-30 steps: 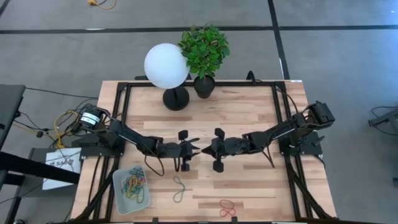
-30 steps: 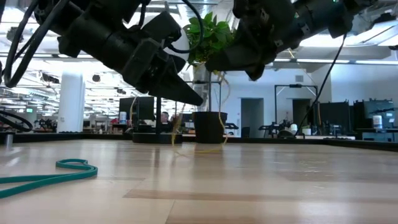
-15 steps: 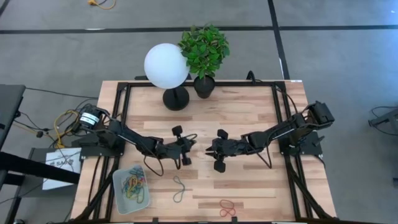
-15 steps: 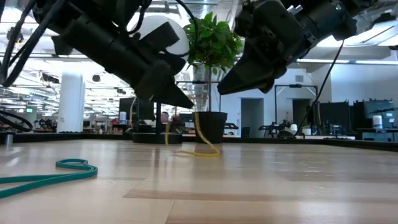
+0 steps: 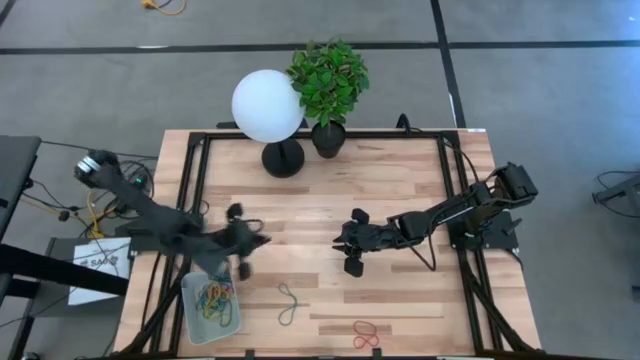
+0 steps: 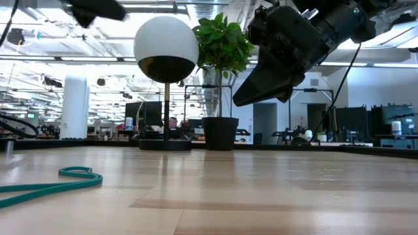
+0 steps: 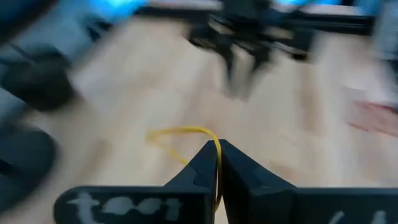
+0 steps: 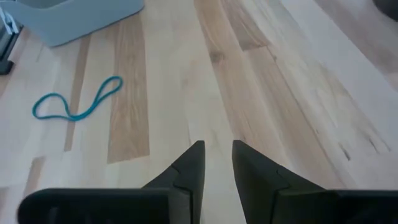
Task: Pick and place items into bin
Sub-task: Put the yellow rubber band into the gray bin
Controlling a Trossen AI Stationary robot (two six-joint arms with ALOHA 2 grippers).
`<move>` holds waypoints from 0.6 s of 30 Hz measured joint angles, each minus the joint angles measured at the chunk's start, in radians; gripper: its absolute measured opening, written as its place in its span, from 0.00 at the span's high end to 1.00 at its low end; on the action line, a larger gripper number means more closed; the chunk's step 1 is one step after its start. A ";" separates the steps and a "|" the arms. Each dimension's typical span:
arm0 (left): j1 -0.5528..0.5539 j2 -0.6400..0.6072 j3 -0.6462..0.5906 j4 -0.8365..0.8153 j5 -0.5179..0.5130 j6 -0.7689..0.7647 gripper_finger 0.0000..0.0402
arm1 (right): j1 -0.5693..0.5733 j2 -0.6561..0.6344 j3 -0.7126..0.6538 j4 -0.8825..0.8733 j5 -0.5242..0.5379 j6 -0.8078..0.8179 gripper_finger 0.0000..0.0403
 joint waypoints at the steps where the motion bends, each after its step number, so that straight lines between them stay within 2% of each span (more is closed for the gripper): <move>1: -0.024 -0.045 0.013 -0.078 0.062 -0.059 1.00 | 0.000 0.000 0.000 0.000 0.000 0.011 0.81; 5: -0.115 -0.171 0.046 -0.262 0.327 -0.269 1.00 | 0.000 0.000 0.000 0.002 0.000 0.019 0.81; 9: -0.204 -0.206 0.046 -0.381 0.599 -0.462 1.00 | -0.001 0.000 0.000 0.002 0.000 0.018 0.81; 14: -0.268 -0.147 0.046 -0.599 0.761 -0.780 1.00 | -0.004 0.001 0.000 0.002 0.001 0.018 0.81; 18: -0.281 -0.061 0.045 -0.761 0.814 -0.926 1.00 | -0.004 0.001 0.000 0.000 0.002 0.017 0.81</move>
